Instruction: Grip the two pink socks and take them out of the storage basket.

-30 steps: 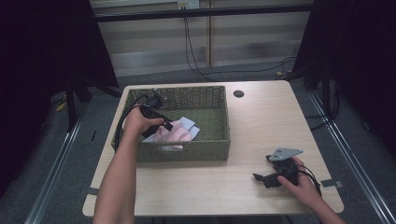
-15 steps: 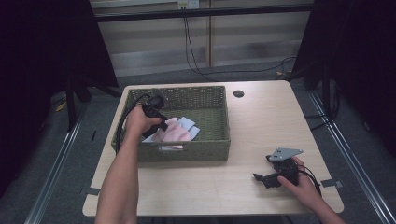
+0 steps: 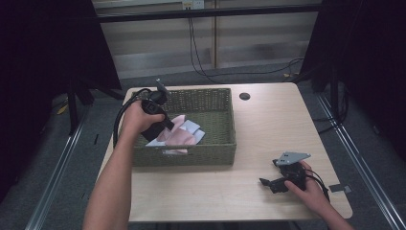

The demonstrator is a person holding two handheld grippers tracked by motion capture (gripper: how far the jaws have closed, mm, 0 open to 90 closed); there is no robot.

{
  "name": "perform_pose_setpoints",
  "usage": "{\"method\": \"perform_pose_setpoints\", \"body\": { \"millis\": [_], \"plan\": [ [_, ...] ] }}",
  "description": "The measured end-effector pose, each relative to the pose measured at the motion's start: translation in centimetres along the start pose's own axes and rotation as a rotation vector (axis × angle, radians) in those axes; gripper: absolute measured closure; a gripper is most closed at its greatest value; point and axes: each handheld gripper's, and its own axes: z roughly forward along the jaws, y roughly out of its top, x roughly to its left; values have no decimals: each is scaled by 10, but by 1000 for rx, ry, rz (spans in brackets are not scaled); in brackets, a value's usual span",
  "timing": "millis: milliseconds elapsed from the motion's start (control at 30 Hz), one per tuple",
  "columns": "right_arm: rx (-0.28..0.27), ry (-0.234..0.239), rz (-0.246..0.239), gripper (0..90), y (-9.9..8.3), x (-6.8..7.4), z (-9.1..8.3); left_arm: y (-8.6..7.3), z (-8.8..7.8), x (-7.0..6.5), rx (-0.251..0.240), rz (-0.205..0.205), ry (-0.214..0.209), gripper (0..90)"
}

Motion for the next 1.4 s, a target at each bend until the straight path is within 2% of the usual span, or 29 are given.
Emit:
{"method": "perform_pose_setpoints", "body": {
  "millis": [233, 433, 667, 800, 967, 1200, 1400],
  "plan": [
    [-1, 0, -1, 97, 0, 0, 0, -4, -15, -7, -3, -1, -25, 788],
    [0, 0, -2, 97, 0, 0, 0, -7, -23, -15, -6, 25, -36, 788],
    [-1, 0, -2, 97, 0, 0, 0, -10, -33, -20, -6, 16, -44, 788],
    [-2, 0, -4, 97, 0, 0, 0, -13, -36, -25, -8, 19, -64, 788],
    [-2, 0, -4, 97, 0, 0, 0, -17, -42, -32, -15, 53, -80, 788],
    [0, 0, -1, 97, 0, 0, 0, -24, -47, -37, -9, 64, -86, 788],
    [0, 0, 0, 97, 0, 0, 0, -30, -48, -46, -3, 101, -89, 787]
  ]
}}
